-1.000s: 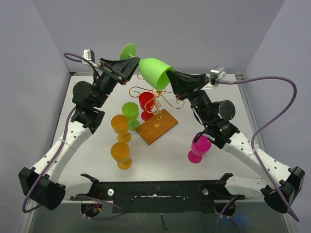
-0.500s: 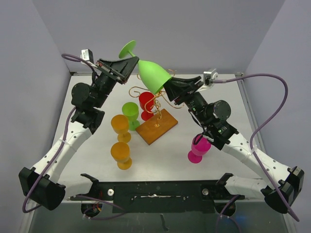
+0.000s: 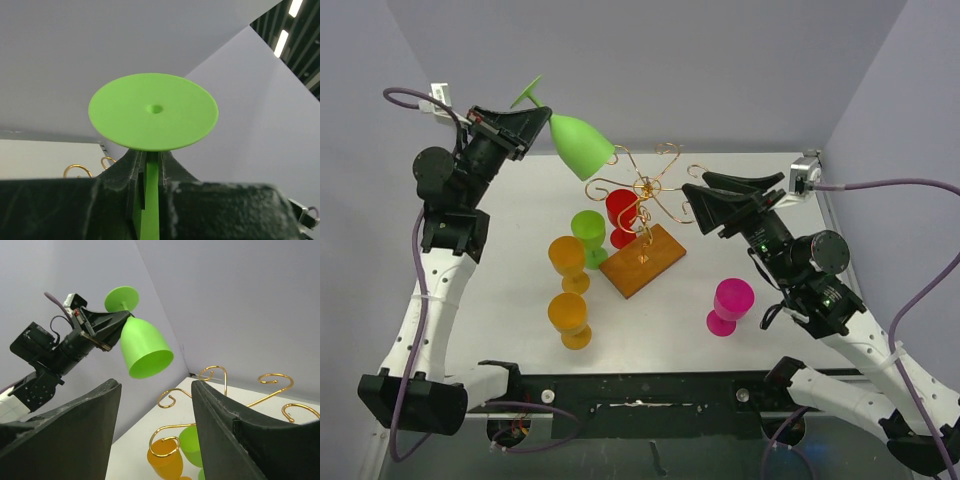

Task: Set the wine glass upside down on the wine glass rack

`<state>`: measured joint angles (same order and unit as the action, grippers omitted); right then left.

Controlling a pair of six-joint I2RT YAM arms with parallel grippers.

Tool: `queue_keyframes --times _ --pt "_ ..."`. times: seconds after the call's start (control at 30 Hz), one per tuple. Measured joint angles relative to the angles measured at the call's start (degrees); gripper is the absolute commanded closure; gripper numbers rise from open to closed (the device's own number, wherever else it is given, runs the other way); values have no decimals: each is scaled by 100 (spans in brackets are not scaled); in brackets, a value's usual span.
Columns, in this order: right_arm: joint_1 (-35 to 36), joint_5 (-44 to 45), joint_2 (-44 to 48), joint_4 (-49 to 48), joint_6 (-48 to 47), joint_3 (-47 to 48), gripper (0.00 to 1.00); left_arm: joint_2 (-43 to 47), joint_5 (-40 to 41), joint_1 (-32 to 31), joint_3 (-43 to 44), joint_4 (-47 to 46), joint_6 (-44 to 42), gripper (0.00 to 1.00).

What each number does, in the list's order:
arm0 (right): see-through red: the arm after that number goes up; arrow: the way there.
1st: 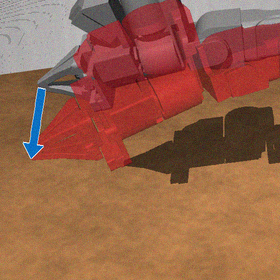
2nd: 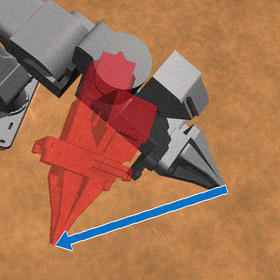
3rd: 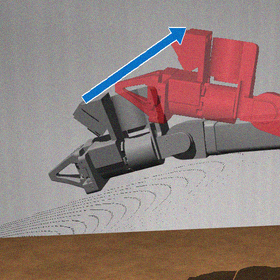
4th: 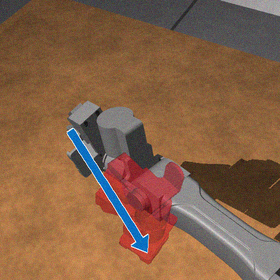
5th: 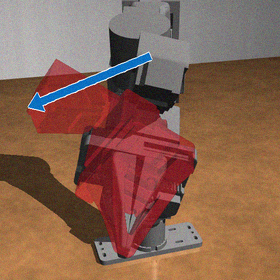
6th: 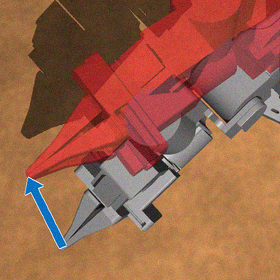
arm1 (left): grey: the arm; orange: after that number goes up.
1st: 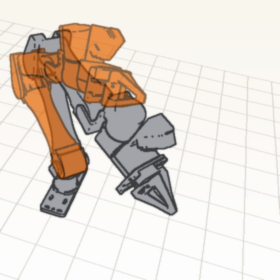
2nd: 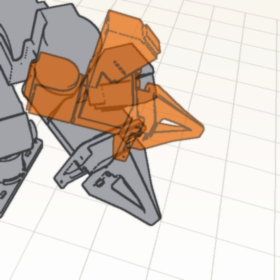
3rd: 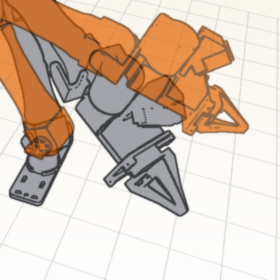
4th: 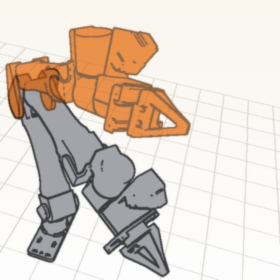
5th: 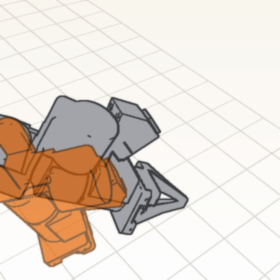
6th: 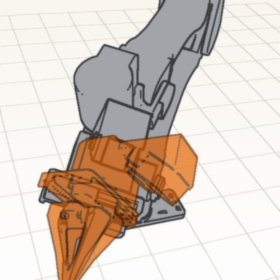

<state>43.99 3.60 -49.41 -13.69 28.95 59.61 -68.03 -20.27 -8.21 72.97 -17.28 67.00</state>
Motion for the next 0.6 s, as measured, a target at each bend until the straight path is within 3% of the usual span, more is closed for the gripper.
queue_keyframes --times 0.33,0.4,0.6 --pt "0 492 284 584 -485 -52 40 133 26 490 446 813 -2470 100" --pt "0 691 326 688 -728 -74 40 127 15 496 -7 654 -3296 100" --pt "0 938 413 715 -1047 -160 40 105 -376 496 -1036 28 -4089 100"
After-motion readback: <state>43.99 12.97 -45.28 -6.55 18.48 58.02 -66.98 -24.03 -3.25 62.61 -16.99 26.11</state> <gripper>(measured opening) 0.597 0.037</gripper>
